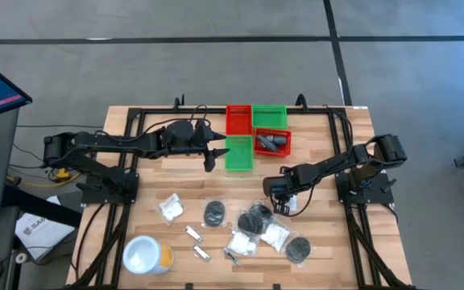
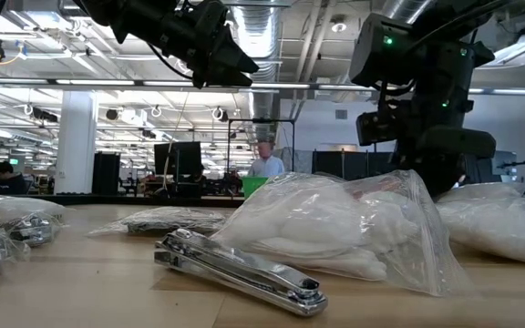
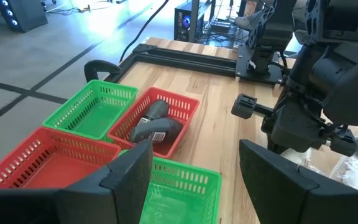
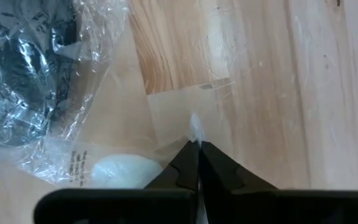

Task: Pick & Place Travel size toiletries
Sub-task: Put the white cotton pack into the left green bin

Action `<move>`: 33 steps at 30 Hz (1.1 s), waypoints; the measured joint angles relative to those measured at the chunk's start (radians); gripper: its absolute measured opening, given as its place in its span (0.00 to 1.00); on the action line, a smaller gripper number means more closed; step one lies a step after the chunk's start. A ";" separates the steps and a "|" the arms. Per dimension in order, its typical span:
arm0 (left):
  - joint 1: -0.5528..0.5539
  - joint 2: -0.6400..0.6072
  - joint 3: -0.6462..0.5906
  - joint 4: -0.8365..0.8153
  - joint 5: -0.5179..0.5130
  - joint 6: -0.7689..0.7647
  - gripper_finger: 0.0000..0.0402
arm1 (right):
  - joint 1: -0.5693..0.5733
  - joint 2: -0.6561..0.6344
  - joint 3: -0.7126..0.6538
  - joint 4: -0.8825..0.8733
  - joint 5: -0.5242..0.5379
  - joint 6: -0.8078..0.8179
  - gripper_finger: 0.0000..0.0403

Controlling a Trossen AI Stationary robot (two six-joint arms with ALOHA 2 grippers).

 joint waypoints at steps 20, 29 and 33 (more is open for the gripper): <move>0.000 0.000 0.000 0.000 -0.004 0.000 0.57 | 0.001 -0.174 0.012 0.020 0.011 -0.028 0.00; 0.000 0.000 0.000 0.004 0.003 -0.017 0.57 | -0.001 -0.278 0.012 0.070 0.137 -0.033 0.00; 0.000 0.000 0.000 0.025 0.037 -0.027 0.57 | -0.003 -0.307 0.012 0.139 0.171 -0.069 0.00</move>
